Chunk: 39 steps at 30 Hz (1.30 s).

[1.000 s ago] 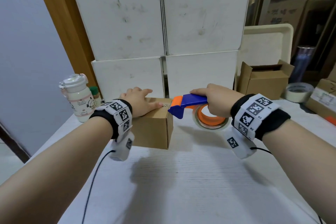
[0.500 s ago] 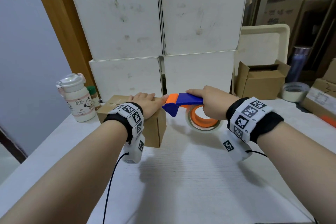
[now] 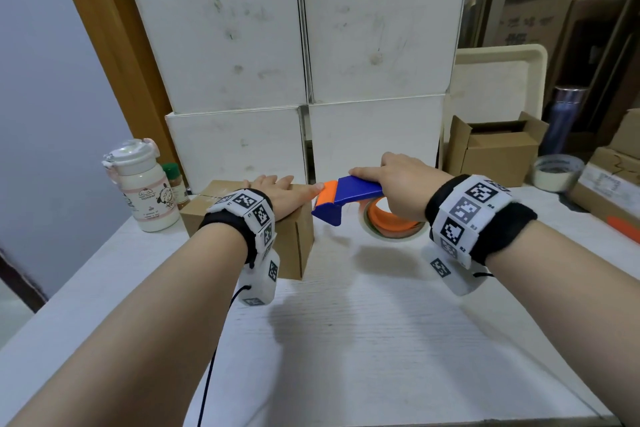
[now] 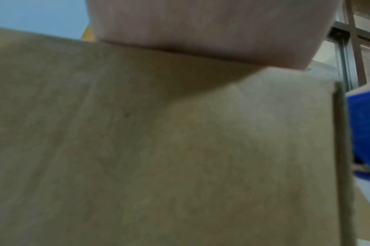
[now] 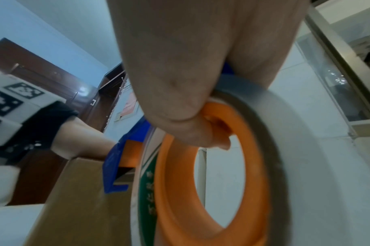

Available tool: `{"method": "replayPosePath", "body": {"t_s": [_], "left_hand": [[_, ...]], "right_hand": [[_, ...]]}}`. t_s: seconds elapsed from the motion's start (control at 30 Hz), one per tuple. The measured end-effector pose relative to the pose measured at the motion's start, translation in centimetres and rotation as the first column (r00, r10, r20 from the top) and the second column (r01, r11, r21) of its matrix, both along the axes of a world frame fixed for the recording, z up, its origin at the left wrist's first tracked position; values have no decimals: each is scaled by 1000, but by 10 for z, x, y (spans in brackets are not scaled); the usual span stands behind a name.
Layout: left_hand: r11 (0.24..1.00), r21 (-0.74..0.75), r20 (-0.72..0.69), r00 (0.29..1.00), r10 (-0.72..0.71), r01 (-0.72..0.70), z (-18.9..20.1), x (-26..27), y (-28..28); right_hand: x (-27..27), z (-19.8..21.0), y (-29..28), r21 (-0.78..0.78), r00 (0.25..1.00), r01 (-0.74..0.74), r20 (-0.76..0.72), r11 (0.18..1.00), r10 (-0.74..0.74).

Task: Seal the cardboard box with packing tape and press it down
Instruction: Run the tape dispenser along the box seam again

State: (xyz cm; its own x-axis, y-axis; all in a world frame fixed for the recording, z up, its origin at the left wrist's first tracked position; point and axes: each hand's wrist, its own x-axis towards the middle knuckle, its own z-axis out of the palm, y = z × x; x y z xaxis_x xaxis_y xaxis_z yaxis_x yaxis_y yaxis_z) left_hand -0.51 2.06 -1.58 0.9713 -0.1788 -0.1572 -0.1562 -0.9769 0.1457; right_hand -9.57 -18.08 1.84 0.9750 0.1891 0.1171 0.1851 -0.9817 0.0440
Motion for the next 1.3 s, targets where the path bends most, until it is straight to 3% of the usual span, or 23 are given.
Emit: {"method": "replayPosePath", "body": {"t_s": [0.3, 0.53, 0.87, 1.03, 1.3], "left_hand": [[999, -39, -33, 999, 18, -19, 2, 3, 3], [1000, -14, 3, 1000, 17, -17, 4, -5, -1], [995, -75, -88, 994, 64, -71, 9, -2, -1], [998, -7, -94, 994, 63, -64, 13, -1, -6], [995, 56, -64, 995, 80, -77, 9, 2, -9]], "right_hand": [[7, 0, 11, -80, 1000, -19, 4, 997, 19], [3, -6, 1, -1, 1000, -2, -14, 1000, 2], [8, -9, 10, -59, 999, -34, -14, 998, 33], [7, -13, 7, -50, 1000, -22, -23, 998, 21], [6, -7, 12, -169, 999, -16, 44, 985, 24]]}}
